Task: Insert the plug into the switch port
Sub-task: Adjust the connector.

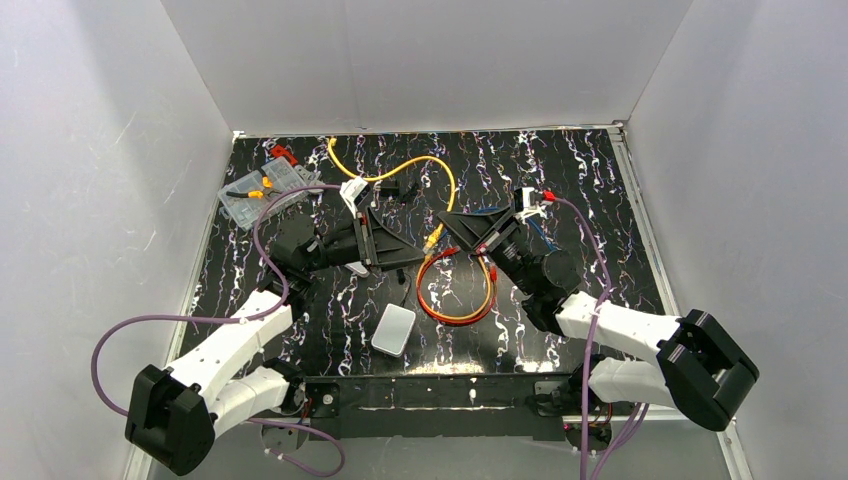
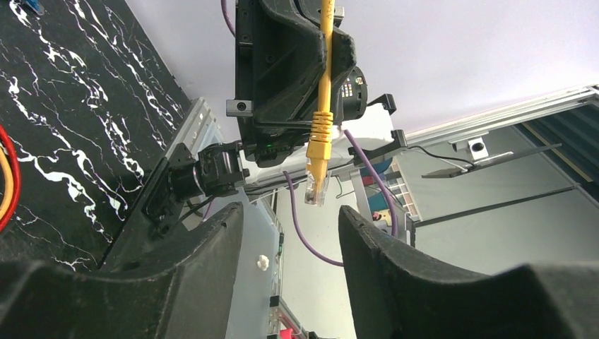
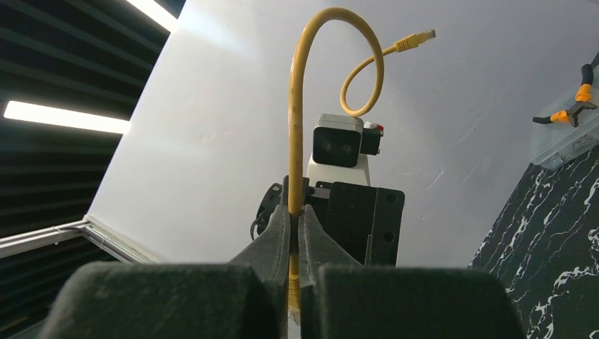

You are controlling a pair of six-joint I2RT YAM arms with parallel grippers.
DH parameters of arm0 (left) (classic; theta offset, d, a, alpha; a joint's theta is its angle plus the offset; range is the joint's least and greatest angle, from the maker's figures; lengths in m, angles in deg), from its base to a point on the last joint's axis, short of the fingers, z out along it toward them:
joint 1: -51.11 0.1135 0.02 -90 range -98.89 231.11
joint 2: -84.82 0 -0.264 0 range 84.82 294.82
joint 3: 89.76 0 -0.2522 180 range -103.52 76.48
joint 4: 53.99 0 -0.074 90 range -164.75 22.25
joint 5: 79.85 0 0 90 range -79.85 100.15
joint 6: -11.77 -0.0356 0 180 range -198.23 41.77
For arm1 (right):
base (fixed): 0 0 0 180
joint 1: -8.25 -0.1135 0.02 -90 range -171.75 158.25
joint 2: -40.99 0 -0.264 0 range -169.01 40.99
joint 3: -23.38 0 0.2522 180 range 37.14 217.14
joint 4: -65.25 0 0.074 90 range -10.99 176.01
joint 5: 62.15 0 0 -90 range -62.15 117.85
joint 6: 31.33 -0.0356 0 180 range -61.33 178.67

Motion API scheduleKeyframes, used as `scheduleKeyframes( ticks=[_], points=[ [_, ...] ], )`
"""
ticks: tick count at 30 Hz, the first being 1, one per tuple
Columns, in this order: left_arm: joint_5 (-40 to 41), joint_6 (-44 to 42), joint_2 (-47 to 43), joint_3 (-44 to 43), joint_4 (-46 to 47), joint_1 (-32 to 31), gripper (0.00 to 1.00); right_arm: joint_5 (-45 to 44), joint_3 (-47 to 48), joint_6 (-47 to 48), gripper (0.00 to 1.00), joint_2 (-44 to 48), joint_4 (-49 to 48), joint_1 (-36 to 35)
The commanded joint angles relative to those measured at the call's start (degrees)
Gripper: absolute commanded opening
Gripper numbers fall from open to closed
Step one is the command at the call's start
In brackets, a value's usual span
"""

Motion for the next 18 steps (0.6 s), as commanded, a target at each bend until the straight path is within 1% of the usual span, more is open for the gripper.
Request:
scheduleKeyframes(
  ticks=[1, 4, 11, 18],
  points=[
    [-1.76, -0.06, -0.15, -1.01, 2.46, -0.49, 0.49, 0.14, 2.89, -0.54, 0.01, -0.03, -5.64, -0.39],
    [-2.00, 0.37, 0.44, -1.12, 3.43, -0.73, 0.47, 2.14, 3.40, -1.21, 0.01, -0.96, -6.19, -0.56],
    [-2.43, 0.25, 0.64, -1.61, 3.56, -0.84, 0.43, 3.90, 3.71, -4.08, 0.01, -4.69, -9.42, -0.65],
    [-2.71, -0.12, -0.03, -1.75, 2.76, -0.93, 0.38, 4.84, 3.80, -4.82, 0.01, -6.46, -11.29, -0.74]
  ],
)
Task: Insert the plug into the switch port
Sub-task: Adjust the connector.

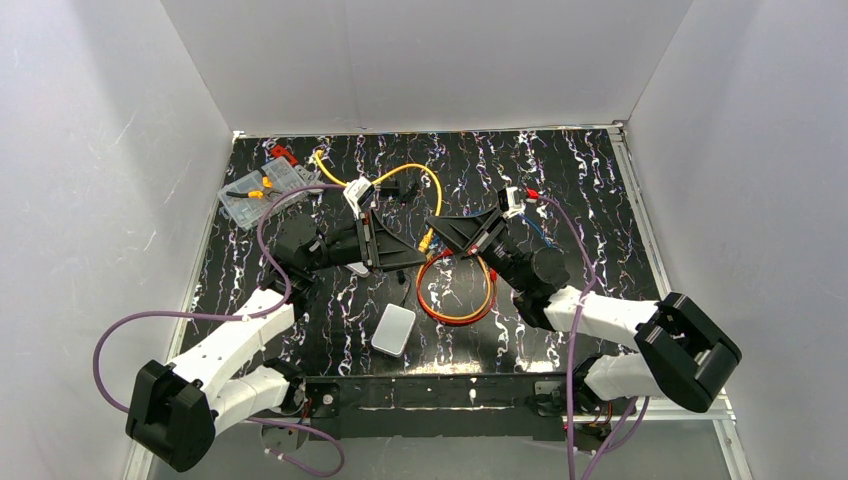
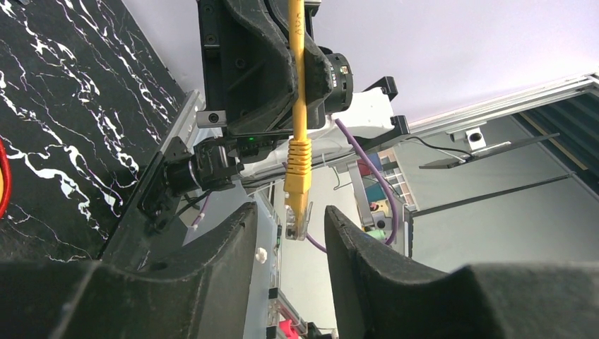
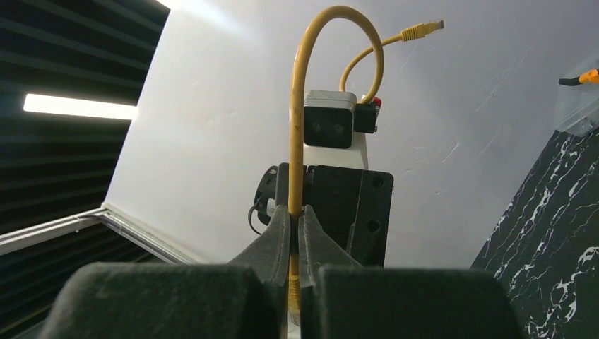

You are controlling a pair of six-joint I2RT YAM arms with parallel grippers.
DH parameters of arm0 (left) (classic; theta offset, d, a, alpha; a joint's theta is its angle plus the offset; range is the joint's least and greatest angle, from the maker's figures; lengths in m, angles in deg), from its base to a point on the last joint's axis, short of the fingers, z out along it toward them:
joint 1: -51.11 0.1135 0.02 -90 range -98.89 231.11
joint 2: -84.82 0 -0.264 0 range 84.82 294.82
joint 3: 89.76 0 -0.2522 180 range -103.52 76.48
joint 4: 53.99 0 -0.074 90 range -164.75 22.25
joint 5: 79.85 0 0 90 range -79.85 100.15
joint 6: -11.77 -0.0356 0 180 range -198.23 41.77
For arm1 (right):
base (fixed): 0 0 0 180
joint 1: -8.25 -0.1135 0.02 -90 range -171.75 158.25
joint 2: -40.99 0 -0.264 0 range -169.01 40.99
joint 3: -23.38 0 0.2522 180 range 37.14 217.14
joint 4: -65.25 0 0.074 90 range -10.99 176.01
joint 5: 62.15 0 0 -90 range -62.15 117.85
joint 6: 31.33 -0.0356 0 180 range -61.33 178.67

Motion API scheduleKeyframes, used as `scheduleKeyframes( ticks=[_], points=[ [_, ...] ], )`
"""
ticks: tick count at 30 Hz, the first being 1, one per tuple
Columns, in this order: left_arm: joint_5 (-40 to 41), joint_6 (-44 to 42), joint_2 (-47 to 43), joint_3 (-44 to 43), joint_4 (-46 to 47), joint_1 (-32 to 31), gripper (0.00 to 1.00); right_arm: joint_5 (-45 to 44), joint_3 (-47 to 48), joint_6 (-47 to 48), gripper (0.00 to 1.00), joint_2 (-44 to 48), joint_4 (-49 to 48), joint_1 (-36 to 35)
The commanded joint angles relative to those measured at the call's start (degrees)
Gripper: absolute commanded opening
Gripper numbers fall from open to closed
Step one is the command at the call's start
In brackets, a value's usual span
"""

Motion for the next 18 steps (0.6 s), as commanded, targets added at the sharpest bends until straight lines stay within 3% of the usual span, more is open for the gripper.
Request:
scheduleKeyframes(
  ticks=[1, 18],
  points=[
    [-1.42, -0.58, -1.09, -1.80, 1.02, -0.25, 0.37, 0.77, 2.65, -0.93, 0.01, -0.33, -6.72, -0.37],
    [-1.64, -0.72, -0.40, -2.07, 0.84, -0.27, 0.19, 1.87, 1.47, -0.80, 0.01, -3.37, -12.16, -0.55]
  ],
)
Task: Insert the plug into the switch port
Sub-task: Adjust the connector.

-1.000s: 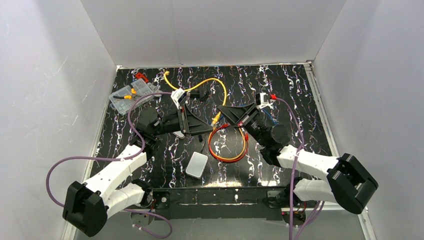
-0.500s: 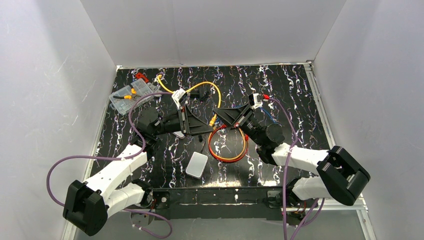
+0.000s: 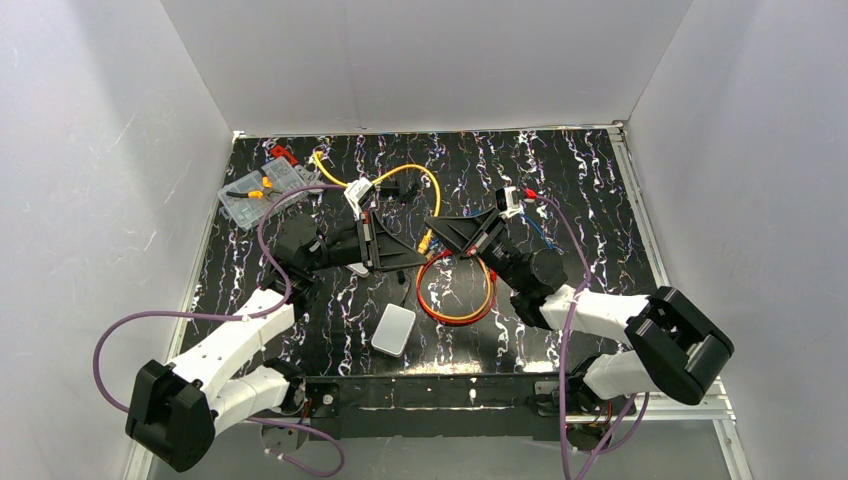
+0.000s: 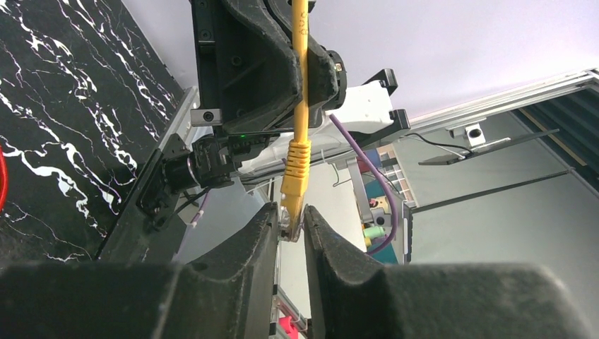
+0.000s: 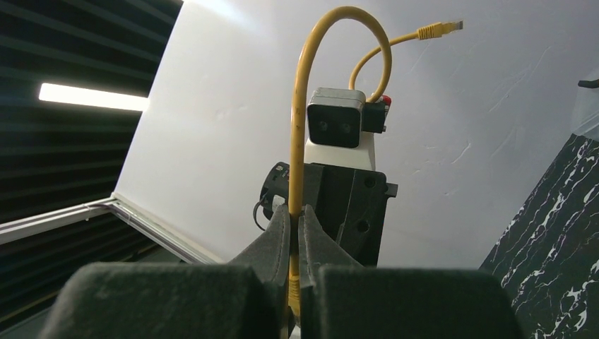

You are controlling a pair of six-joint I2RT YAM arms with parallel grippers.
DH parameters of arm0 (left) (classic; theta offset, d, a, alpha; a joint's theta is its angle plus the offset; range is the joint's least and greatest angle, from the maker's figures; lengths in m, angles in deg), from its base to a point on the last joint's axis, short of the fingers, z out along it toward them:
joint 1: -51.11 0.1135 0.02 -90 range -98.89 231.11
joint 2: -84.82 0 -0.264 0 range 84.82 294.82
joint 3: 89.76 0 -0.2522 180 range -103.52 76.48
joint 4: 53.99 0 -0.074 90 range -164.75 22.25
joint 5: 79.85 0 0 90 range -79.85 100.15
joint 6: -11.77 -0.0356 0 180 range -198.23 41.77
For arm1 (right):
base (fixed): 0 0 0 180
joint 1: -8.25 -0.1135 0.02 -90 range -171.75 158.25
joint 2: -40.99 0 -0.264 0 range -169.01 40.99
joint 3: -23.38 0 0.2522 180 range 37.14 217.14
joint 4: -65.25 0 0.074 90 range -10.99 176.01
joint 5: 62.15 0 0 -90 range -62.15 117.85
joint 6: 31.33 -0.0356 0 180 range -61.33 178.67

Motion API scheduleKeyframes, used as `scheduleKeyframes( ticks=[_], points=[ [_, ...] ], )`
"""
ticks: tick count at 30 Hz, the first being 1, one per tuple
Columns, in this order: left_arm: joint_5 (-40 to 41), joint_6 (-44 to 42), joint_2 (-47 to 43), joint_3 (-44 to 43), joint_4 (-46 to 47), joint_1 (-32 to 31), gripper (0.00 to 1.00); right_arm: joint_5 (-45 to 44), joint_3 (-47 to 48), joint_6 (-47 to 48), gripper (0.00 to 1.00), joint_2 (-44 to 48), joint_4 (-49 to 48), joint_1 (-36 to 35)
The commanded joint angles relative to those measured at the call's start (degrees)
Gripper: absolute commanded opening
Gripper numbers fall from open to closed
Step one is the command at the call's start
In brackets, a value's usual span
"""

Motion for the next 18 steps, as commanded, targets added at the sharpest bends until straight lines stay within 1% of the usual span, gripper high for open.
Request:
scheduleKeyframes(
  ticks=[1, 4, 8, 12, 13, 18],
  points=[
    [-1.26, -0.73, -0.36, -2.12, 0.74, -0.32, 0.18, 0.98, 1.41, -0.28, 0.01, -1.25, -7.76, -0.52],
    [-1.20, -0.81, -0.36, -2.18, 0.56, -0.25, 0.14, 1.28, 1.30, -0.24, 0.01, -1.60, -8.20, -0.51],
    [-1.17, -1.13, -0.17, -2.38, -0.33, -0.30, 0.00, 1.75, 0.84, 0.29, 0.01, -2.23, -10.40, -0.54],
    [-1.20, -1.71, -0.51, -2.50, -1.72, -0.25, 0.00, 2.72, 0.61, 0.67, 0.01, -2.07, -10.40, -0.42],
    [-1.24, -2.04, -0.62, -2.65, -2.19, -0.25, 0.00, 3.00, 0.46, 0.70, 0.03, -1.99, -10.40, -0.45],
    [-2.03, -3.64, -1.73, -2.97, -5.62, -0.30, 0.00, 4.89, -1.49, 1.42, 0.31, -0.72, -10.38, 0.46]
  ],
)
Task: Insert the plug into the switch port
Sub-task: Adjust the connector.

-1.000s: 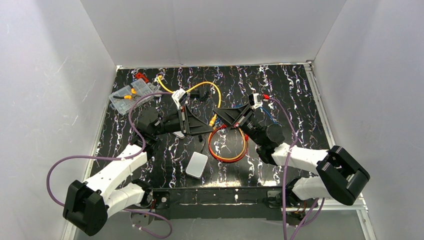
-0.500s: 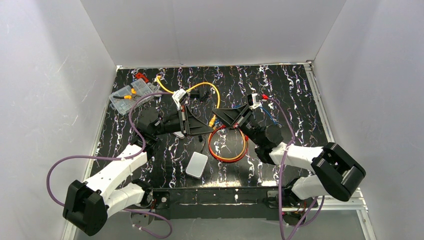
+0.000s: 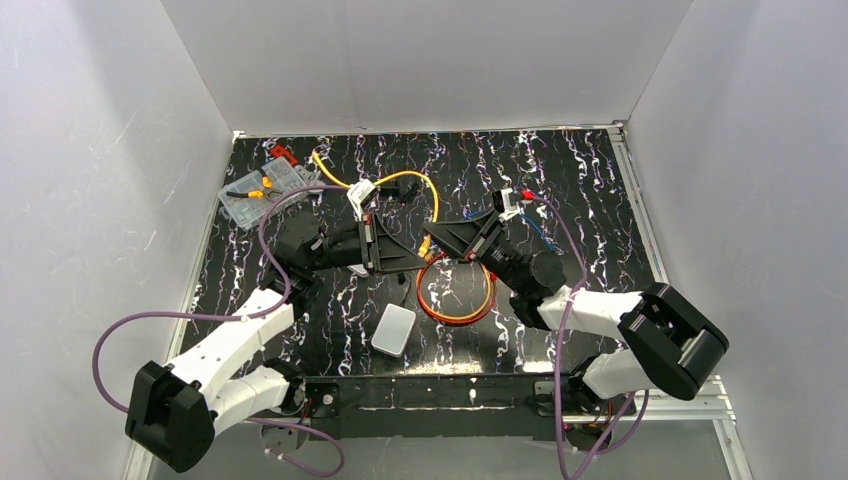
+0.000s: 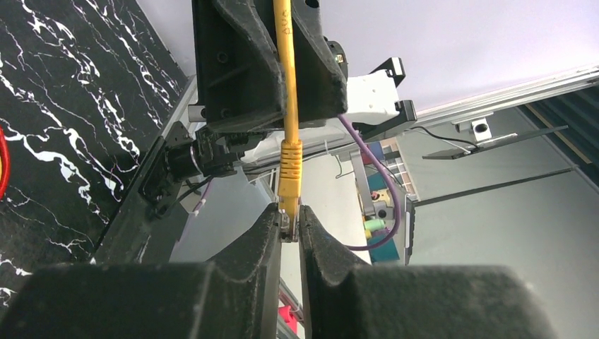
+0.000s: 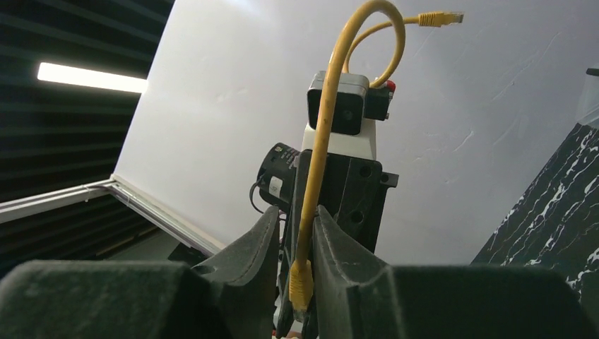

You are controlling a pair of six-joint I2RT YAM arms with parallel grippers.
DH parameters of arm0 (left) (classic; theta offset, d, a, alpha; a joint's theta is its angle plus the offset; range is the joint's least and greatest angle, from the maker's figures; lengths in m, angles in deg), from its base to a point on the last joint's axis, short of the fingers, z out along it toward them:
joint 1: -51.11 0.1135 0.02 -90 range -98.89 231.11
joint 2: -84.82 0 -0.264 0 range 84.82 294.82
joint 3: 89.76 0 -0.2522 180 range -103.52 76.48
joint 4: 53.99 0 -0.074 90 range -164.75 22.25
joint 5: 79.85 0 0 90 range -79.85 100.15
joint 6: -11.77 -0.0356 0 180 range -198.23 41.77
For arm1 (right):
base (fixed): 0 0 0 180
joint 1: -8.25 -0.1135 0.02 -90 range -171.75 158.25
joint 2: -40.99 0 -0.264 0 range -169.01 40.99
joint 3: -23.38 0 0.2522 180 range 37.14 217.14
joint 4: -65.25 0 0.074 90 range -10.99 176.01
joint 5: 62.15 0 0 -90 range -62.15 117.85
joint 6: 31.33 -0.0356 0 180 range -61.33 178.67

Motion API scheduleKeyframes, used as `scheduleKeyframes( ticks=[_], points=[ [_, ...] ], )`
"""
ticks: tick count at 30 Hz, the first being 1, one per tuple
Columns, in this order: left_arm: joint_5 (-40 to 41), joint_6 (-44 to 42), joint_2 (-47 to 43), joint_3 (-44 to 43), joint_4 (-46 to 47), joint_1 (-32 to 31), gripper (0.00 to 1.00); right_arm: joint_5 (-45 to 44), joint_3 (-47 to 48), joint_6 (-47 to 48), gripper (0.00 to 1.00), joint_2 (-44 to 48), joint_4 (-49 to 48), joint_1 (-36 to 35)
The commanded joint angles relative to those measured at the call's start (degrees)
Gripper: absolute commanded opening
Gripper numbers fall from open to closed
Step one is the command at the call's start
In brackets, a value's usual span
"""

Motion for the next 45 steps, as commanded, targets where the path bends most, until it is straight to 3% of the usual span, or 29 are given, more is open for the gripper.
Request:
scheduleKeyframes(
  ticks=[1, 3, 4, 6, 8, 11, 15, 22, 29, 33, 39, 45],
  points=[
    [-1.05, -3.32, -2.07, -2.42, -4.68, -0.24, 0.00, 3.12, -1.77, 1.48, 0.36, 2.07, -6.77, 0.64],
    [-1.23, -4.55, -2.82, -2.49, -7.02, -0.21, 0.00, 4.50, -3.11, 2.63, 0.43, 3.54, -6.02, 1.66],
    [-1.48, -8.65, -4.28, -3.17, -15.06, -0.17, 0.00, 6.78, -7.79, 5.74, 0.51, 8.25, -0.02, 4.99],
    [-1.76, -11.31, -4.64, -3.59, -19.64, -0.17, 0.00, 9.14, -10.93, 8.60, 0.53, 12.76, 6.76, 7.95],
    [-2.35, -14.74, -3.95, -4.62, -25.78, -0.17, 0.00, 11.75, -12.51, 15.56, 0.53, 20.99, 22.27, 11.00],
    [-4.23, -19.09, -0.50, -6.72, -32.99, -0.17, 0.00, 8.03, -6.39, 38.28, 0.54, 37.80, 60.80, 11.91],
    [-6.68, -28.76, 7.30, -11.92, -46.95, -3.34, 0.00, 2.93, 0.58, 56.06, 0.54, 47.81, 82.02, 11.89],
    [-0.34, -41.89, 12.74, -20.46, -65.18, -10.23, 0.00, 12.56, 6.56, 67.87, 0.50, 46.21, 91.37, 11.83],
    [5.84, -50.02, 13.77, -24.59, -77.16, -14.50, 0.00, 22.14, 9.45, 70.44, 0.51, 43.06, 90.54, 10.15],
    [7.74, -52.38, 12.31, -25.57, -80.71, -15.83, 0.00, 20.34, 11.24, 75.98, 0.52, 42.68, 91.63, 4.30],
    [8.22, -53.43, 8.50, -25.56, -82.07, -17.09, 0.00, 10.56, 13.40, 91.72, 0.57, 40.94, 93.02, -11.84],
    [6.00, -54.34, 5.66, -23.61, -81.77, -17.87, 0.00, 7.54, 13.57, 102.48, 0.62, 37.13, 92.07, -19.81]
  ],
)
